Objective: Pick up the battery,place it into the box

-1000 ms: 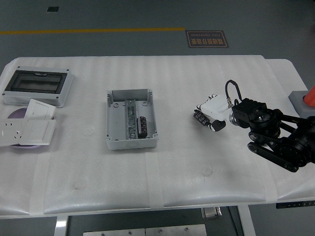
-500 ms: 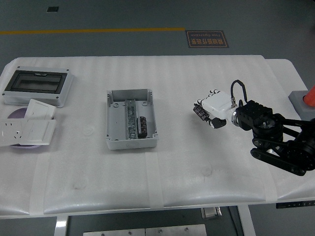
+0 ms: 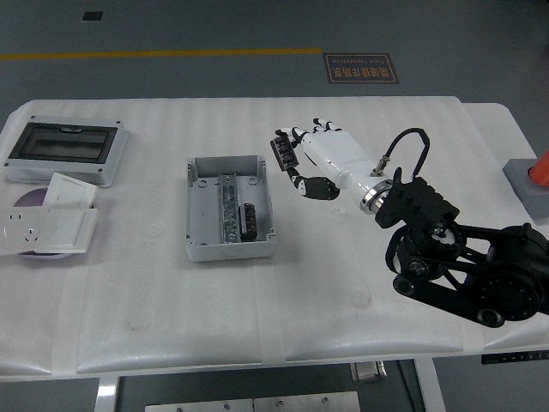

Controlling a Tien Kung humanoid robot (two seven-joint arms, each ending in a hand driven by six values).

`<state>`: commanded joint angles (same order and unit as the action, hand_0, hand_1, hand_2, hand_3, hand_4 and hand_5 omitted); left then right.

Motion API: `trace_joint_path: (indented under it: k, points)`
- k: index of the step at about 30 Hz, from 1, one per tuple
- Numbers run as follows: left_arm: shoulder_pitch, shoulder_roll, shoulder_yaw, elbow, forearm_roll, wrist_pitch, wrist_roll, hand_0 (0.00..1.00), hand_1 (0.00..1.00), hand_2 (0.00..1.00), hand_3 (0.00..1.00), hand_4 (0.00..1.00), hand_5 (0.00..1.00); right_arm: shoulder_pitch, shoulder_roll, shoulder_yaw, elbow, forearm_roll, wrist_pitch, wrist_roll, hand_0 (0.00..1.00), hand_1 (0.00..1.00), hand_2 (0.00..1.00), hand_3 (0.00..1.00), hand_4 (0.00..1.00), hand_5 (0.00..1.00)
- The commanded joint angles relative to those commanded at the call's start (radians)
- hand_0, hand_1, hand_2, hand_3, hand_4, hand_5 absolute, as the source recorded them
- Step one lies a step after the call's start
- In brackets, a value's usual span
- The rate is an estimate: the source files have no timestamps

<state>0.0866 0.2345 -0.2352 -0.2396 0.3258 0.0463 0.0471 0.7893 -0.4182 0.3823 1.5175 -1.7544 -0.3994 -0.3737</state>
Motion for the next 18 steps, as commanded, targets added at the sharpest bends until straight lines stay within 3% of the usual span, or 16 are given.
trace_joint_path:
  k: [2, 7, 8, 13, 14, 18]
  points:
    - [0.000, -0.001, -0.001, 0.001, -0.002, 0.000, -0.001, 0.668, 0.674, 0.619, 0.651, 0.666, 0.337, -0.007, 0.024, 0.044, -0.003, 0.029, -0.029, 0.024, 0.970, 0.813, 0.719, 0.697, 0.432, 0.188]
    - [0.000, -0.001, 0.000, 0.001, -0.004, 0.001, -0.002, 0.668, 0.674, 0.619, 0.651, 0.666, 0.337, -0.013, 0.052, 0.064, -0.033, 0.068, -0.066, 0.053, 0.970, 0.813, 0.719, 0.697, 0.432, 0.188]
    - [0.001, -0.001, 0.001, 0.002, -0.005, 0.000, -0.002, 0.668, 0.674, 0.619, 0.654, 0.664, 0.341, -0.014, 0.055, 0.059, -0.040, 0.074, -0.069, 0.055, 0.990, 0.892, 0.942, 0.903, 0.640, 0.337]
    - [0.001, -0.002, 0.004, 0.002, -0.007, 0.000, -0.001, 0.668, 0.674, 0.619, 0.654, 0.664, 0.341, -0.024, 0.077, 0.032, -0.071, 0.090, -0.074, 0.057, 0.990, 0.892, 0.942, 0.903, 0.640, 0.337]
    - [0.001, -0.002, 0.003, 0.002, -0.005, 0.000, -0.001, 0.668, 0.674, 0.619, 0.655, 0.664, 0.346, -0.027, 0.084, 0.024, -0.077, 0.095, -0.077, 0.057, 0.998, 0.998, 0.998, 0.998, 0.811, 0.486]
    - [0.000, -0.002, 0.002, 0.001, -0.003, 0.000, -0.001, 0.668, 0.674, 0.619, 0.655, 0.664, 0.346, -0.037, 0.106, 0.004, -0.086, 0.112, -0.086, 0.062, 0.998, 0.998, 0.998, 0.998, 0.811, 0.486]
